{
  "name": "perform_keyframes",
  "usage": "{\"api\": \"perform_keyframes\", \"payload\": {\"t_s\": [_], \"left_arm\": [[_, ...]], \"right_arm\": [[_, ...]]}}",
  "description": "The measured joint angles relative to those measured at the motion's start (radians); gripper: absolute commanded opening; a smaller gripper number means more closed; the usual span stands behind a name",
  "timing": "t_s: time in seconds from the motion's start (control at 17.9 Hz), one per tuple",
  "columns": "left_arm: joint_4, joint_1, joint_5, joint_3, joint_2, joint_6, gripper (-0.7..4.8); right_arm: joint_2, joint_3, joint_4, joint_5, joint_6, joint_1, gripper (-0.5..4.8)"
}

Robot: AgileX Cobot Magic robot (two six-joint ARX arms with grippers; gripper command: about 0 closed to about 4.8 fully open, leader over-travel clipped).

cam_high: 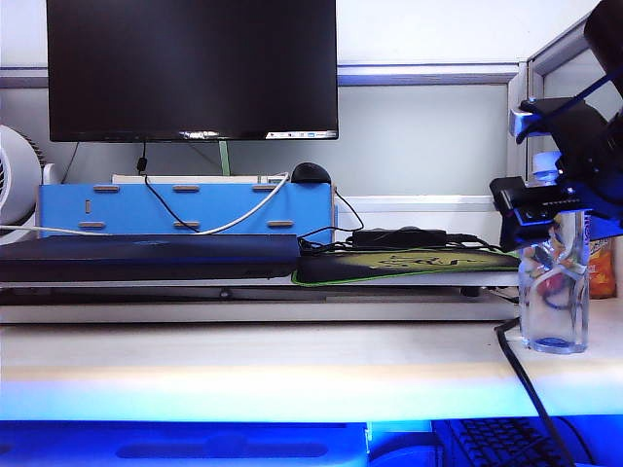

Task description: Pick up the mineral water bottle and place it on the laptop.

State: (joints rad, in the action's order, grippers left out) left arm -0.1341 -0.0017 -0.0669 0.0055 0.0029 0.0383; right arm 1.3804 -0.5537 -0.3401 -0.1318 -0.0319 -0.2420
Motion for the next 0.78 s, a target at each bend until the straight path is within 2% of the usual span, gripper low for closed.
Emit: {"api": "perform_keyframes", "payload": {"t_s": [0.06, 0.17, 0.56, 0.78], "left_arm": [[0.000, 0.000, 0.000, 0.000, 0.000, 0.000, -0.02], [0.000, 0.000, 0.000, 0.000, 0.000, 0.000, -0.02], [0.000, 0.000, 0.000, 0.000, 0.000, 0.000, -0.02], [0.000, 0.000, 0.000, 0.000, 0.000, 0.000, -0.02]], "right_arm": [[0.000, -0.005, 0.008, -0.005, 0.000, 0.000, 0.49], [0.000, -0.005, 0.008, -0.004, -0.003, -0.002, 0.18], [-0.064, -0.025, 0.045, 0.002, -0.008, -0.002, 0.16], [-0.187, -0.226, 0.121, 0.026, -0.044, -0.003, 0.17]]}}
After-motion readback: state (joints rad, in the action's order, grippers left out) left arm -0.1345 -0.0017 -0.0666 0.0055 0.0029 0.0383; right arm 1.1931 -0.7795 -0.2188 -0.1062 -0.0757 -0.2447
